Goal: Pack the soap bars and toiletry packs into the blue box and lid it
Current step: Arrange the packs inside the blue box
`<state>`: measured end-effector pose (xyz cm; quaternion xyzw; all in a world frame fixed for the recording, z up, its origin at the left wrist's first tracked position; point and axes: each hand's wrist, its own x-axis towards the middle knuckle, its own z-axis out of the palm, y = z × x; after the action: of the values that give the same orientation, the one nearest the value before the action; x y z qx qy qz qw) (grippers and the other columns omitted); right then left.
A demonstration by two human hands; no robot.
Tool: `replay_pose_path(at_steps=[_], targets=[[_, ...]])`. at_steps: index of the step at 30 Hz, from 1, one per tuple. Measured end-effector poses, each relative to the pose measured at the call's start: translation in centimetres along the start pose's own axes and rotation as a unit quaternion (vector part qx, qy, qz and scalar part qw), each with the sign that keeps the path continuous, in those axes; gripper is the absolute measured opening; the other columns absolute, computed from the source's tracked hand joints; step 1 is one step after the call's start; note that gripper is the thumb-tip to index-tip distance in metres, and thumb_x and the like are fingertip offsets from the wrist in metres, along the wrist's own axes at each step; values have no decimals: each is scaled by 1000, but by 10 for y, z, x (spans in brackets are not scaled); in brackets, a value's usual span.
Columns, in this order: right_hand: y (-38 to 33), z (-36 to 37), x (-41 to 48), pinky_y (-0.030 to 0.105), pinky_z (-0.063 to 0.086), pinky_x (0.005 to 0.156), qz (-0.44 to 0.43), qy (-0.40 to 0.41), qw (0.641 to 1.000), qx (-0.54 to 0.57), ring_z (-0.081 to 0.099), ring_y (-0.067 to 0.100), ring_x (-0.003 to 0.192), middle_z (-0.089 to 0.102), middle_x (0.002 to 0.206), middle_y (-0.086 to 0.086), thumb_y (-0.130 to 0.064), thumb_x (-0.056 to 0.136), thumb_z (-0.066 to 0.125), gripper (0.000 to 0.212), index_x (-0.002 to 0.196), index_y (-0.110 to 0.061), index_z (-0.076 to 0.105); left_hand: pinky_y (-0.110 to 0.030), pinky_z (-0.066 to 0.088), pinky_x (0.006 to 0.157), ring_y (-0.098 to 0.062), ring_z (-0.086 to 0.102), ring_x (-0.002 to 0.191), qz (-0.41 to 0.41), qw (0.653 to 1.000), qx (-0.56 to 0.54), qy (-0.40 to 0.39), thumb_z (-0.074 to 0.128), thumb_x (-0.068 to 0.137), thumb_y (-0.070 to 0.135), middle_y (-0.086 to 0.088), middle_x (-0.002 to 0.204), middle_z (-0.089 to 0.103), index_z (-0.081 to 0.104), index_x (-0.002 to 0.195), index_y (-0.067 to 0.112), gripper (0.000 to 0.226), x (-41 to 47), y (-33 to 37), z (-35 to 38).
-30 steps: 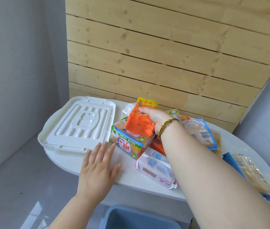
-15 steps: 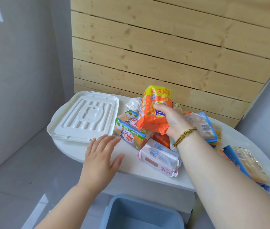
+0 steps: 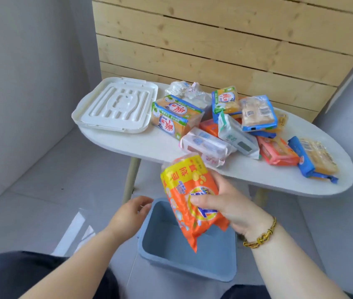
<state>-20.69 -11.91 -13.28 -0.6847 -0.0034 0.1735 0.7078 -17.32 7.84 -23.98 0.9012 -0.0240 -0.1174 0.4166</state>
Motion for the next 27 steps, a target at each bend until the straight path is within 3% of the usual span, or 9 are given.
replay_pose_path(at_steps=[2,6,12,15,20,23,27], targets=[[30,5,3,18,56,56,52,18,997,-47,65,5,71,64,90,-4,6,69,71,56,110,-25,50,-17,32,75,-22,54,112,-53,999,-7,0,43,95,19,-8,123,60,54,121,11,29,7,-8,5],[88,7,27,18,52,63,123,98,984,-86,60,13,86,56,107,0,2,74,69,72,132,-21,35,-28,37,95,-26,49,121,-118,993,-7,-27,40,96,20,-11,133,52,44,131,10,36,25,-22,27],[174,-10,76,42,53,84,206,198,958,18,59,31,108,54,126,13,1,76,69,75,138,-14,30,-40,25,110,-34,29,135,-196,980,12,-36,40,96,26,-13,151,23,21,143,13,52,46,-53,76],[208,-14,94,44,52,90,243,185,952,-6,55,30,114,46,134,12,-3,77,70,89,144,-22,15,-44,21,112,-30,24,137,-247,962,78,-87,35,97,29,-7,153,21,8,145,17,57,49,-70,94],[254,1,117,42,38,108,293,124,944,-82,38,26,131,26,146,12,-13,71,76,114,146,-23,-9,-49,10,114,-22,26,138,-229,948,177,-135,32,97,30,0,151,24,-9,144,23,63,50,-82,106],[272,10,130,38,33,111,306,90,941,-109,33,27,134,21,145,13,-19,74,75,113,146,-23,-12,-46,10,115,-21,25,138,-216,950,178,-138,32,97,28,0,152,21,-13,143,24,64,50,-85,108],[285,15,139,38,34,111,311,106,940,-87,35,27,133,26,144,11,-14,74,74,112,146,-22,-12,-42,18,114,-23,27,137,-193,959,161,-134,32,97,28,-2,152,21,-13,143,23,65,50,-86,108]])
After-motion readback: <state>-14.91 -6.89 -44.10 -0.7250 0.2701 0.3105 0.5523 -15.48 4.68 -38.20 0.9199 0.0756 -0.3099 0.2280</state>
